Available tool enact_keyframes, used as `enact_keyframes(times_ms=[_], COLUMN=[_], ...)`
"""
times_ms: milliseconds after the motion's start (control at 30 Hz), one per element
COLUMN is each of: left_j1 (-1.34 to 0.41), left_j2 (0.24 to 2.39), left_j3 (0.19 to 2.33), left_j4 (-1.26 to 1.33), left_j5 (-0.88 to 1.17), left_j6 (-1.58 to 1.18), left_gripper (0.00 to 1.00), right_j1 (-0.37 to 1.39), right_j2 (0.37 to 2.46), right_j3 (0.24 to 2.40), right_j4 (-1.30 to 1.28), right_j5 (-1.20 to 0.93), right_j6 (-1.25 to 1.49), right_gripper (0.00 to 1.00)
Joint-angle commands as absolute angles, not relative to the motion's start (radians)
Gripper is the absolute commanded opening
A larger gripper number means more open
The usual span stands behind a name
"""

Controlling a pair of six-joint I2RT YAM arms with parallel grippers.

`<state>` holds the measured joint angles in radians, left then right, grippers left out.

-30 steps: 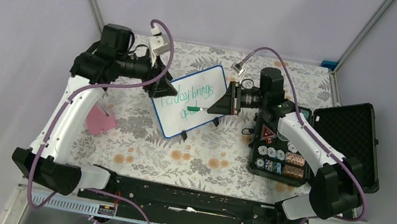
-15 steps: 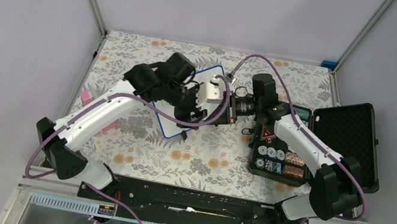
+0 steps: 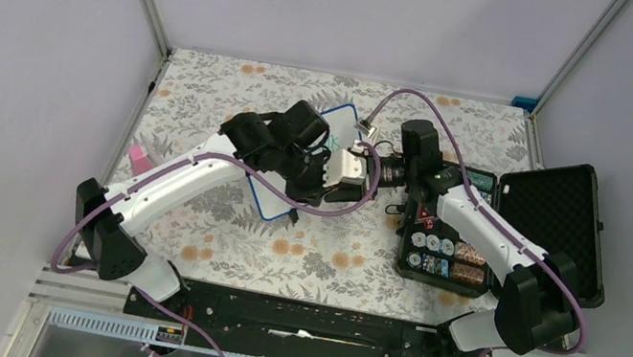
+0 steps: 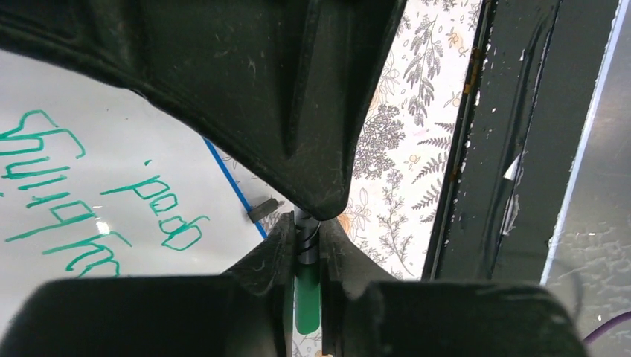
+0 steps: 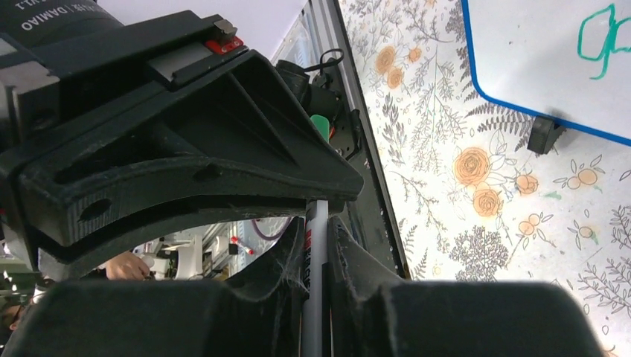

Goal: Write a sentence on the whiteboard
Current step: Pass from the right arm to the left, then put down the whiteboard marker at the center of the board.

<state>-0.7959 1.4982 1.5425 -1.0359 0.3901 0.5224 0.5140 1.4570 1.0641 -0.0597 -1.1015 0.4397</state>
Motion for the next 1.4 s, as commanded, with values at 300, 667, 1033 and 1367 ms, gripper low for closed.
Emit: enact_keyframes(times_ms=[300, 667, 1033, 1367], left_j1=[-0.757, -0.812, -0.932, -0.934], left_j2=[1.426, 1.619, 1.785, 1.847], left_j3=[1.362, 1.206, 1.144, 1.146], left_j4=[-0.957, -0.634, -0.515, -0.508], left_j5=[0.509, 0.464, 0.391, 0.355], left_j6=[0.464, 0.269, 0.172, 0.153], left_gripper=[0.00, 0.03, 0.06, 0.25], right_j1=[0.234, -0.067, -0.080, -0.080], right_j2=[1.413, 1.357, 1.319, 1.324], right_j3=[1.158, 1.141, 1.047, 1.036], right_j4=[-0.047, -0.129, -0.092, -0.078], right_j5=[-1.140, -0.915, -0.877, -0.926], right_j6=[0.456, 0.345, 0.304, 0.301], right_gripper=[0.52, 0.99, 1.00, 1.00])
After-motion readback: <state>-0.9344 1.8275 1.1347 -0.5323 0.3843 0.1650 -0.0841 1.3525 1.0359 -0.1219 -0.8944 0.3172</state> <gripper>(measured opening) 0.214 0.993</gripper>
